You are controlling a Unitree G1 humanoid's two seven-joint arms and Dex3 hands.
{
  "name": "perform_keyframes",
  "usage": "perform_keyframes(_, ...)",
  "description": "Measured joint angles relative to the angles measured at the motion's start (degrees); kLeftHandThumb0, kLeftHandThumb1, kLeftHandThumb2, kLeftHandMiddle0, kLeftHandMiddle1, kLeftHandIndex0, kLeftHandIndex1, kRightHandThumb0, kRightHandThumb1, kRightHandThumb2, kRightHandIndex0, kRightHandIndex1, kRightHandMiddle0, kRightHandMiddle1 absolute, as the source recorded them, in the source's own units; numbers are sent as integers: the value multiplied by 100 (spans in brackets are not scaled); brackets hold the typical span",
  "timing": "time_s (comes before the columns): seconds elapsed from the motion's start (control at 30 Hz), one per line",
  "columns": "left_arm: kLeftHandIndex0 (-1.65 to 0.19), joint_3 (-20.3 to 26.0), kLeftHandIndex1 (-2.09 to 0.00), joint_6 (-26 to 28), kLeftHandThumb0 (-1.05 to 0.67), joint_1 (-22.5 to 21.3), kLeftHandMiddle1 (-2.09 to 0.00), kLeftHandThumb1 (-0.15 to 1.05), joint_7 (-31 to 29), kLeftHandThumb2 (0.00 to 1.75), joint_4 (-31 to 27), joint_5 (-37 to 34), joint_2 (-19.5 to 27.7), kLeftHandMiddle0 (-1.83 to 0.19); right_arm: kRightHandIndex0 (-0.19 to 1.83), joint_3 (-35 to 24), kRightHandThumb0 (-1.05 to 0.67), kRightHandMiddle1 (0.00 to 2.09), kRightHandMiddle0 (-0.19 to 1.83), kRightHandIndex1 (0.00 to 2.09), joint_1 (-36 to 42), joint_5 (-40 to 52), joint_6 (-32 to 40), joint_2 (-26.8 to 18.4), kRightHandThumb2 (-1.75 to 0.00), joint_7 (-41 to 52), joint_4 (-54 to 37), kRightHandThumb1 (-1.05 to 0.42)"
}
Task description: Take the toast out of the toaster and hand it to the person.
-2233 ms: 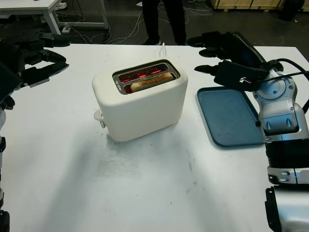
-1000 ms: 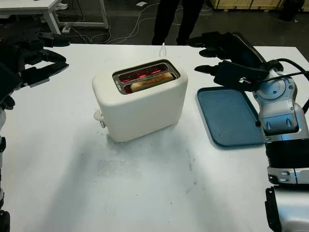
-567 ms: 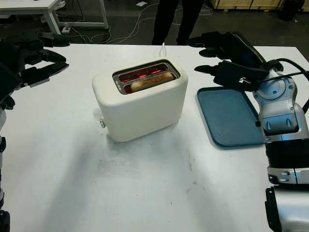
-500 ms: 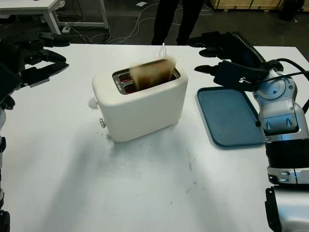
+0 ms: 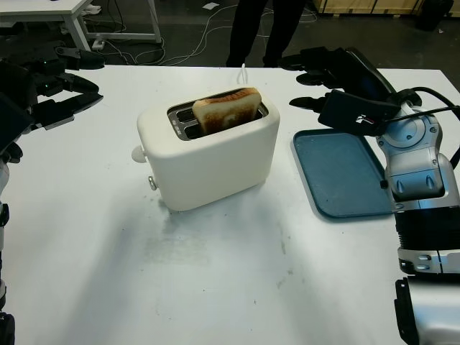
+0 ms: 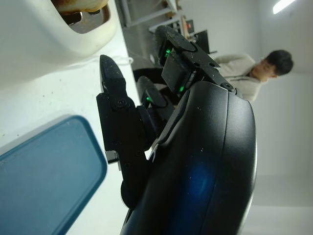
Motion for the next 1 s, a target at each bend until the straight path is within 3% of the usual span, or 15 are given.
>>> perform_keyframes(0.13, -58, 0, -49, 19, -25, 0, -95, 92, 2, 8, -6, 2, 0, -46, 75, -1, -17, 2, 66, 5, -11, 16, -100, 15, -1, -10, 0, -86)
perform_keyframes(0.33, -57, 2, -49, 28, -23, 0, -95, 92, 4, 9, -7, -5, -1, -44, 70, -134, -20, 2, 67, 3, -333, 273, -85, 94, -1, -10, -89, -71)
perform_keyframes(0.53, -58, 0, -49, 25, -23, 1, -96, 92, 5, 8, -11, 1, 0, -45, 76, -216, -38, 6, 73, 8, -982, 648, -439, 316, 0, 38, -156, -59)
perform_keyframes(0.73, -58, -24, -50, 31, -21, 1, -95, 92, 23, 9, -37, 57, -1, -45, 83, 291, -56, 11, 81, 17, -1399, 134, -1091, 428, 0, 25, 51, -52)
perform_keyframes(0.83, -58, -20, -50, 31, -22, 2, -95, 92, 24, 9, -44, 57, 0, -46, 80, 617, -54, 10, 78, 19, -1494, -194, -1284, 461, -1, 51, 292, -52)
perform_keyframes(0.87, -58, -19, -50, 29, -23, 3, -95, 92, 24, 9, -43, 57, 0, -46, 77, 674, -53, 11, 78, 25, -1533, -167, -1328, 504, 0, 133, 421, -52)
perform_keyframes(0.93, -59, -20, -50, 23, -24, 4, -95, 92, 25, 8, -42, 59, 0, -46, 56, 800, -62, 17, 77, 69, -1584, -177, -1483, 612, 0, 210, 683, -54)
perform_keyframes(1.0, -59, -20, -50, 23, -23, 4, -95, 92, 42, 8, -42, 64, 0, -46, 47, 952, -63, 18, 74, 80, -1591, -294, -1609, 675, -1, 210, 835, -56)
